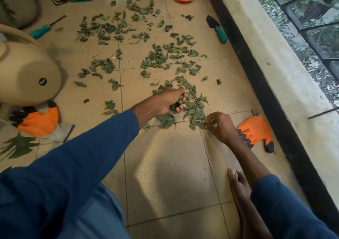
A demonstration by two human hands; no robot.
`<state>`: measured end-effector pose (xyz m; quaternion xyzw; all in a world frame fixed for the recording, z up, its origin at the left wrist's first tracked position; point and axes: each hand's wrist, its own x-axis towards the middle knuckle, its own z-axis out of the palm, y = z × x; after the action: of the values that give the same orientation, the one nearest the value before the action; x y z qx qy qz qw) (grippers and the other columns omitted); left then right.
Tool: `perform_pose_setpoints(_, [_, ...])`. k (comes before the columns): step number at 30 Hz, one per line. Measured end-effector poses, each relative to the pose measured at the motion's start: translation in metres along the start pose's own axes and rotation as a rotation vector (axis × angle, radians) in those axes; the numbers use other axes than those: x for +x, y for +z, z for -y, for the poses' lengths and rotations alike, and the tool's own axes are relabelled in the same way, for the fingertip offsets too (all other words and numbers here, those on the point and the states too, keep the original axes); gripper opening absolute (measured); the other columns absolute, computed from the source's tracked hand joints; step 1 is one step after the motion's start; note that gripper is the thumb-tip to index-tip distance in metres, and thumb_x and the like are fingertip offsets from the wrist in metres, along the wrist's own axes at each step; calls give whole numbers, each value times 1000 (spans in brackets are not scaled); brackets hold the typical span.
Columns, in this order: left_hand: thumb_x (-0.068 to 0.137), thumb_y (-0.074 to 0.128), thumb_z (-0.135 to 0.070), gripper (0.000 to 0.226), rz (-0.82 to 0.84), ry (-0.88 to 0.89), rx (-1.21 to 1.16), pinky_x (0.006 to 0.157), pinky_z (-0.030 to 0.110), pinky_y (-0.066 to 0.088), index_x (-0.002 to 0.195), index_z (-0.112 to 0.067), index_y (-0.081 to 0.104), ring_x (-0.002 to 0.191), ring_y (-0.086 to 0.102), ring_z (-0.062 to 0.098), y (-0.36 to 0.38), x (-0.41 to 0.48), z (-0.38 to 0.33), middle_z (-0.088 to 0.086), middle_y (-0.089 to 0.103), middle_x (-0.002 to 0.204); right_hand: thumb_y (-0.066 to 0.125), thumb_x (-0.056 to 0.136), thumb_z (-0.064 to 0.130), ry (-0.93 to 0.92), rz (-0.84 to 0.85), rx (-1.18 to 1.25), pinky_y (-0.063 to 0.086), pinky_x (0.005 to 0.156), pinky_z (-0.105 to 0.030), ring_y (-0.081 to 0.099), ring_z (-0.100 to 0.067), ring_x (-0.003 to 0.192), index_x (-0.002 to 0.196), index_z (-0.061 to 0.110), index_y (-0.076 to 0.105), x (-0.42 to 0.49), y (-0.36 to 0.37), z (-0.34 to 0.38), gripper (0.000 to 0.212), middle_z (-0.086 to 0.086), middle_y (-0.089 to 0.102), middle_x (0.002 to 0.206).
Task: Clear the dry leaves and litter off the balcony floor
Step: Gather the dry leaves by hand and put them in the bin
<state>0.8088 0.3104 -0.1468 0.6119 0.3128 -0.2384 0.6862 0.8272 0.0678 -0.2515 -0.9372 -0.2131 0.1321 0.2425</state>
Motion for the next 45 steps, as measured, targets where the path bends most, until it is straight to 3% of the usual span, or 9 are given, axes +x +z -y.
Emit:
perform_pose_setpoints(8, [110, 46, -33, 32, 30, 19, 37, 47, 23, 43, 91, -13, 62, 57, 53, 14, 0, 2, 3, 0, 58, 72, 80, 82, 9, 125, -106, -5, 53, 62, -33, 63, -14, 71, 100, 17, 67, -14, -1, -12, 23, 7, 67, 82])
perform_pose_setpoints(11, [110, 46, -34, 32, 33, 9, 43, 47, 22, 44, 94, -13, 63, 57, 53, 14, -1, 2, 3, 0, 59, 72, 82, 82, 12, 220, -163, 143, 51, 58, -24, 64, -3, 65, 95, 16, 73, -11, -12, -8, 16, 10, 70, 81])
perform_pose_setpoints(15, [110, 45, -35, 32, 36, -4, 56, 47, 22, 43, 94, -13, 63, 56, 52, 13, -1, -1, 3, 0, 58, 71, 83, 82, 15, 259, -177, 304, 50, 60, -26, 67, -6, 66, 90, 21, 77, -3, -25, 2, 12, 8, 75, 82])
perform_pose_setpoints(22, [110, 45, -33, 32, 48, -25, 71, 47, 22, 42, 93, -13, 63, 56, 53, 13, 2, -4, 2, 0, 59, 70, 81, 84, 9, 295, -167, 558, 59, 77, -32, 72, -16, 79, 96, 12, 78, 1, -41, 14, 12, -7, 77, 85])
perform_pose_setpoints(26, [110, 47, -30, 29, 62, -19, 78, 46, 22, 43, 93, -13, 64, 56, 53, 13, -1, -5, 2, 0, 60, 69, 67, 93, -1, 347, -99, 865, 62, 80, -31, 67, -30, 89, 109, -5, 71, -4, -53, 24, 18, -29, 71, 104])
perform_pose_setpoints(29, [109, 48, -28, 28, 59, -23, 77, 47, 22, 43, 93, -13, 65, 56, 54, 14, -4, -5, 4, 0, 61, 67, 63, 94, -2, 337, -73, 1007, 62, 80, -30, 69, -31, 90, 113, -5, 70, -1, -62, 32, 20, -27, 71, 105])
perform_pose_setpoints(33, [109, 48, -28, 27, 56, -24, 92, 48, 22, 44, 93, -13, 64, 55, 56, 13, -6, -4, 6, 0, 62, 69, 68, 94, 3, 293, -159, 602, 62, 75, -28, 73, -15, 76, 103, 8, 78, 4, -59, 35, 14, -9, 76, 101])
perform_pose_setpoints(38, [108, 49, -26, 25, 60, -24, 91, 46, 21, 45, 94, -14, 66, 55, 56, 13, -6, -3, 5, 0, 63, 72, 70, 92, 2, 263, -218, 721, 63, 80, -39, 74, -31, 83, 100, 13, 79, 0, -63, 46, 16, -15, 76, 100])
perform_pose_setpoints(45, [106, 52, -21, 20, 86, -19, 105, 50, 22, 47, 103, -12, 69, 60, 59, 13, -5, -2, 5, 4, 69, 84, 75, 89, 5, 179, -245, 692, 63, 72, -39, 75, -22, 80, 104, 15, 79, 5, -77, 69, 18, -6, 78, 88])
